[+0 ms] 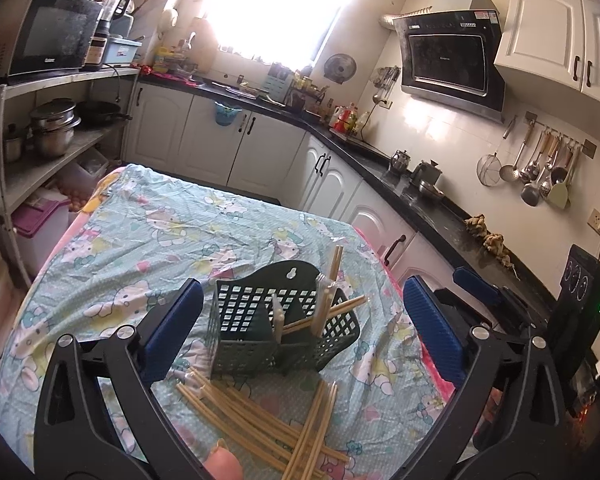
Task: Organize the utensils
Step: 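Move both open tools back from the caddy toward the loose chopsticks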
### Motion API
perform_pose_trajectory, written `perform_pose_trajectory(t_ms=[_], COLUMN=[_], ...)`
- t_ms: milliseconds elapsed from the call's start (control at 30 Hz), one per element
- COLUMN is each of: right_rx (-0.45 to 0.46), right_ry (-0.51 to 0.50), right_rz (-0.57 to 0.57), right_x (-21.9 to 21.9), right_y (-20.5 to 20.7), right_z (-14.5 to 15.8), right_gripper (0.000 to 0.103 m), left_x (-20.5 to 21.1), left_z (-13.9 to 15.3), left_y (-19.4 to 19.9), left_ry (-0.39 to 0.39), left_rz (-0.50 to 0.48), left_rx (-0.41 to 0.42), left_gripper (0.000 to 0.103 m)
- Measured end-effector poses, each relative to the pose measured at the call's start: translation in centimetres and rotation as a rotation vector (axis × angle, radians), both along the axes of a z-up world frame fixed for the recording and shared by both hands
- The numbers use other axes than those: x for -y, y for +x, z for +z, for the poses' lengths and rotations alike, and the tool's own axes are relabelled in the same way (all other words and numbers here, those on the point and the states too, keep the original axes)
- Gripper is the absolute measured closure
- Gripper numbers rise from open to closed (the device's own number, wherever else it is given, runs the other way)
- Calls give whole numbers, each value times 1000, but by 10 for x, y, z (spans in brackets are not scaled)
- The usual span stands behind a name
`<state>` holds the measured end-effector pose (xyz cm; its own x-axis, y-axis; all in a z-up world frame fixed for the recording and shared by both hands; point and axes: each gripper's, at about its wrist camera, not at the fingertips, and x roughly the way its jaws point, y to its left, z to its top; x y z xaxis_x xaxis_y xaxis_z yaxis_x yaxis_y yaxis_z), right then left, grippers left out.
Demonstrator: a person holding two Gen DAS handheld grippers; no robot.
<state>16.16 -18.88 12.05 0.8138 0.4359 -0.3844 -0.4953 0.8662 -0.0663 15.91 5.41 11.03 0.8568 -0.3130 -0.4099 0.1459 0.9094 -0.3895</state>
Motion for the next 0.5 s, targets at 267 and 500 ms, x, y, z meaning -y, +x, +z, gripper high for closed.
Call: perform_pose_trajectory(t_ms=[267, 500], right_rx=[-6, -14], right_ry=[-3, -11], right_rz=[9, 22], right_x=[-2, -2], right_y=[-15, -28], right_z=[-7, -15], right_gripper=[34, 34], left_x=[-6, -10], left_z=[-7, -13], left_y=[-13, -21], left_ry=[-2, -5], left_rz=[11, 17], left_rx=[-3, -13], left_gripper=[11, 11])
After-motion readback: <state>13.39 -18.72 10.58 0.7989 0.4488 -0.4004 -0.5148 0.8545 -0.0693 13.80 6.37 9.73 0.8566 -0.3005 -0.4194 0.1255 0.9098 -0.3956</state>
